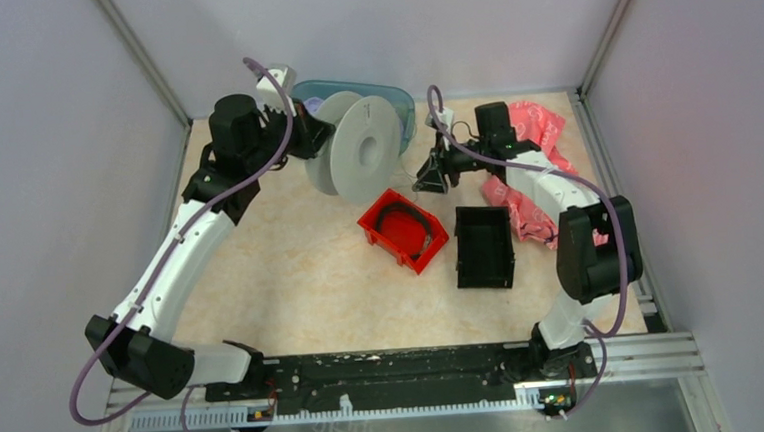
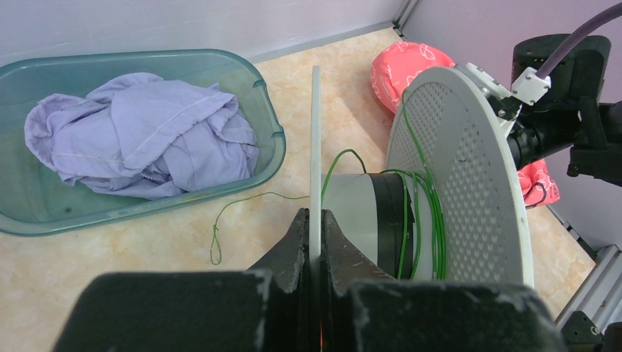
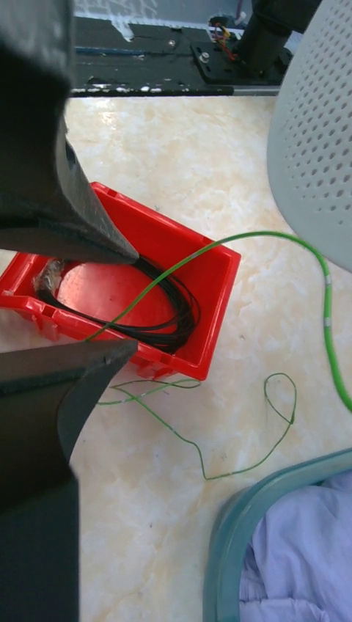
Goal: Wrap the cables
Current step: Wrap the cable around the cable reel.
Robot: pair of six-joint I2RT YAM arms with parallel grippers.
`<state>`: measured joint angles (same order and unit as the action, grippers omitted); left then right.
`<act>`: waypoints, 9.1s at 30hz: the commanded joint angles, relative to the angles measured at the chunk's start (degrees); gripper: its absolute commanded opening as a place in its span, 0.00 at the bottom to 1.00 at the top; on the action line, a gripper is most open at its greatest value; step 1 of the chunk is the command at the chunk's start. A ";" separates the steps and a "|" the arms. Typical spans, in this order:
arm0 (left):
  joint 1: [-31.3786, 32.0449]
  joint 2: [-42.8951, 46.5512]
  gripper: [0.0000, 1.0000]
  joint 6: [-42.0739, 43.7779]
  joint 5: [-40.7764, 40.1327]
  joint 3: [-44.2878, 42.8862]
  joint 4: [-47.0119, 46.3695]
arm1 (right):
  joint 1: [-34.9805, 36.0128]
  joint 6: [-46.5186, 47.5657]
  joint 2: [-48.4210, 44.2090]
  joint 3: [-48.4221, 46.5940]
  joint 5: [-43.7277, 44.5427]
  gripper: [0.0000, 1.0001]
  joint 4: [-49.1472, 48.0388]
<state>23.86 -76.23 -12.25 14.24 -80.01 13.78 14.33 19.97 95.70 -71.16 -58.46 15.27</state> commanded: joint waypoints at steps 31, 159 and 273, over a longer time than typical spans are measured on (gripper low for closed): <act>-6.20 -1.44 0.00 -11.03 -1.24 -7.12 -1.43 | 13.03 -7.69 -5.31 4.23 14.23 0.00 -0.55; 4.53 3.02 0.00 5.91 0.03 -3.35 -3.79 | -2.97 -20.61 1.32 2.73 5.33 0.57 -16.97; 1.70 -2.89 0.00 18.51 -38.48 9.53 -20.83 | 17.20 -3.42 -16.91 -31.67 10.18 0.00 26.26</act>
<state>24.80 -81.91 2.37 -24.25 -71.35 0.34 33.89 21.23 78.41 -96.86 -48.60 43.13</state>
